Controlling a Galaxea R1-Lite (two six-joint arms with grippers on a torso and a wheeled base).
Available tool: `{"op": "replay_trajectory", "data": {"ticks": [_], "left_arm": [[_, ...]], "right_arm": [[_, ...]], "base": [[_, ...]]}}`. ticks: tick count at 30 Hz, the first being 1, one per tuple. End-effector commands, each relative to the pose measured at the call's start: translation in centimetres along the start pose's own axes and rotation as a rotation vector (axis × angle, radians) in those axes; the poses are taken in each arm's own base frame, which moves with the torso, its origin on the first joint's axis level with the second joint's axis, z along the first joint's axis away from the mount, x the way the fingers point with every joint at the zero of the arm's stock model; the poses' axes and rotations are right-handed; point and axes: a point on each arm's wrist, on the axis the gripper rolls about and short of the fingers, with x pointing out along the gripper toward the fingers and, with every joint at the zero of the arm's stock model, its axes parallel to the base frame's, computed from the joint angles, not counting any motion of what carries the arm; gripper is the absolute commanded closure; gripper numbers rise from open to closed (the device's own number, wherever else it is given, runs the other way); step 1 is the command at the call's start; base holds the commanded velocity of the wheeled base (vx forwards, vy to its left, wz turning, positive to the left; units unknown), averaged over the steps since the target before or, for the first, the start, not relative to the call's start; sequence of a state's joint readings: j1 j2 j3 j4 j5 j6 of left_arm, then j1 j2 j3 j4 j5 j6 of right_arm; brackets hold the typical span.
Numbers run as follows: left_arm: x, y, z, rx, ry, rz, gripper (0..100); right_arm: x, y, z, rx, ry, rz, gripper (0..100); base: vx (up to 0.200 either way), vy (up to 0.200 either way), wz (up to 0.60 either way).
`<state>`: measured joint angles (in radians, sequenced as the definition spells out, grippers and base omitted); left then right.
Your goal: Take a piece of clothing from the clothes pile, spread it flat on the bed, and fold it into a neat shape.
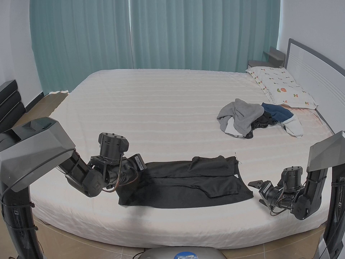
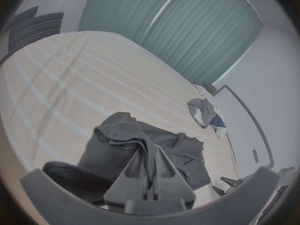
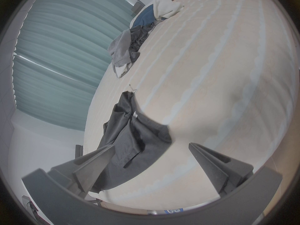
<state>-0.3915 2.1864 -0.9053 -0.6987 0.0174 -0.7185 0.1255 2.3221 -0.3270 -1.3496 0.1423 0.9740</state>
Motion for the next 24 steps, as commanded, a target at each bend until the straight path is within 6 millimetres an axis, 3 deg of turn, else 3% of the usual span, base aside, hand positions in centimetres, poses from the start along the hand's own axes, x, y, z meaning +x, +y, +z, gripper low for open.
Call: {"op": "replay_trajectory", "data": {"ticks": [1, 5, 11, 19, 24], "left_arm": [[0.2, -3.1, -0.3, 0.016, 0.004, -0.051, 100], [0.5, -4.9, -0.1, 0.027, 0.040, -0.049, 100], [1.5, -7.2, -1.8, 0.019, 0.096, -0.064, 100], [3.9, -9.0, -4.3, 0.055, 0.115, -0.040, 100], [5.3, -9.1, -5.4, 0.046, 0.104, -0.012, 100]], "right_arm": [[0.0, 0.0, 0.0, 0.000, 0.001, 0.000, 0], [0.0, 0.0, 0.0, -0.002, -0.002, 0.000, 0], [0.0, 0.0, 0.0, -0.002, -0.002, 0.000, 0], [0.0, 0.0, 0.0, -0.003, -0.002, 0.000, 0], [0.0, 0.0, 0.0, -0.004, 0.000, -0.002, 0]], "base": [[0.000, -0.200, 0.00], [0.000, -0.200, 0.00], [0.000, -0.200, 0.00], [0.000, 0.000, 0.00], [0.000, 0.000, 0.00]]}}
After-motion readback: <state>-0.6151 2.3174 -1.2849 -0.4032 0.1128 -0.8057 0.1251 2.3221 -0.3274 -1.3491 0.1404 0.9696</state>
